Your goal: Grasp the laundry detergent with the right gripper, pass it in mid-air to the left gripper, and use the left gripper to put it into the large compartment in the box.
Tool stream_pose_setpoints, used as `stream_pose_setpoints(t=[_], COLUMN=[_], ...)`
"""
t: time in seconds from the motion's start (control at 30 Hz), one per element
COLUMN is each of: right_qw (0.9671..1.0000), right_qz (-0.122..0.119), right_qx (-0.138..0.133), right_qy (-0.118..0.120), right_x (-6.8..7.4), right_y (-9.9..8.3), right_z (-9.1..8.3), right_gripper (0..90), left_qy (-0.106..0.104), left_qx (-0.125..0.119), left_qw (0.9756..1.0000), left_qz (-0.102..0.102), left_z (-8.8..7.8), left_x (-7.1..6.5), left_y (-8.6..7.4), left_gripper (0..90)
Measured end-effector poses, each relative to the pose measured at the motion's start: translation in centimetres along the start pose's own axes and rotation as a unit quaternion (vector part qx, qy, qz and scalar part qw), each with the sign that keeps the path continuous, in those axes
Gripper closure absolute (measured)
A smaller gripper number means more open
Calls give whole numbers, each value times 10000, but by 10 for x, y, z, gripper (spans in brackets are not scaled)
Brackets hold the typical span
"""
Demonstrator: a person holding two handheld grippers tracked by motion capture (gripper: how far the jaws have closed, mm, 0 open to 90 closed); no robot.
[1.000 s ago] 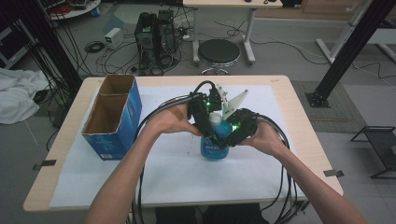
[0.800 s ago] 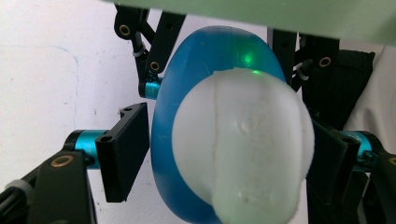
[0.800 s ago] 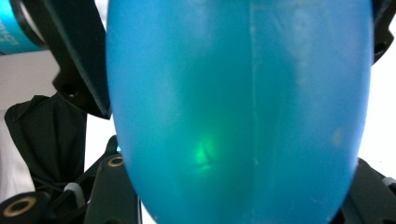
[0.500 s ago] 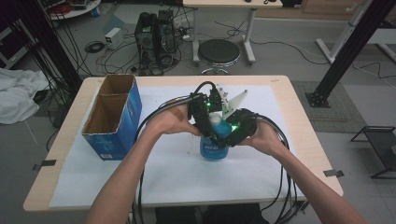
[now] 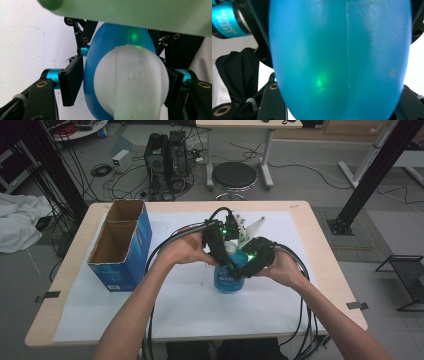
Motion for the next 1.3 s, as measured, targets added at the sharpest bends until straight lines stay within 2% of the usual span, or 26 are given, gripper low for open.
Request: stream_pose_setpoints(t=[0.1, 0.13, 0.17, 0.27, 0.4, 0.7, 0.83, 0.87, 0.9, 0.97, 1.0, 1.03, 1.07, 1.3], right_qw=[10000, 9999, 10000, 10000, 10000, 9999, 9998, 9998, 9998, 9998, 9999, 9998, 9998, 9998], right_qz=[-18, -140, -46, 35, -25, 51, -106, 92, 92, 74, 13, -149, 83, -42], right_qx=[-9, -2, -24, 11, -47, -23, -82, -17, -4, -11, 11, 15, -46, -105], right_qy=[-12, -61, -13, 33, 29, 155, 142, 173, 187, 182, 157, 110, 179, 187], right_x=[-1, -4, -1, 1, 0, 4, 0, 4, 5, 4, 2, -1, 4, 2], right_y=[0, -1, 0, -1, -1, -1, -1, -2, -2, -2, -3, -4, -2, -2], right_z=[0, 0, 0, 0, 0, 2, 4, 4, 4, 5, 5, 6, 6, 7], right_gripper=[450, 450, 450, 450, 449, 440, 438, 436, 436, 434, 433, 431, 430, 422], left_qy=[6, -10, -7, -1, 20, 13, 4, -11, -21, -35, -30, -37, -32, -4], left_qx=[-8, -8, -8, -20, -29, 0, 27, 61, 43, 57, 65, 78, 72, 63], left_qw=[10000, 10000, 10000, 10000, 9999, 10000, 10000, 10000, 10000, 10000, 10000, 9999, 10000, 10000], left_qz=[20, 47, 77, 70, 143, 45, 53, 57, 47, 45, 51, 58, 45, 58], left_z=[0, 0, -1, 0, -1, 0, 0, 1, 1, 2, 2, 2, 2, 1], left_x=[-1, -2, -2, -3, -3, -4, -4, -4, -4, -4, -4, -4, -4, -5], left_y=[0, 1, 1, 1, 1, -1, -2, -3, -3, -3, -3, -3, -3, -3], left_gripper=[327, 340, 360, 368, 374, 376, 378, 378, 378, 378, 378, 378, 378, 378])
Point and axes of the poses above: each handheld gripper's, and its own axes: z roughly forward along the jaws, y roughly out of its top, x roughly to its left, the point moved 10 cm from there along z, roughly forward along the jaws, and after that the axes turned 2 degrees about -x, right-handed, at the moved point
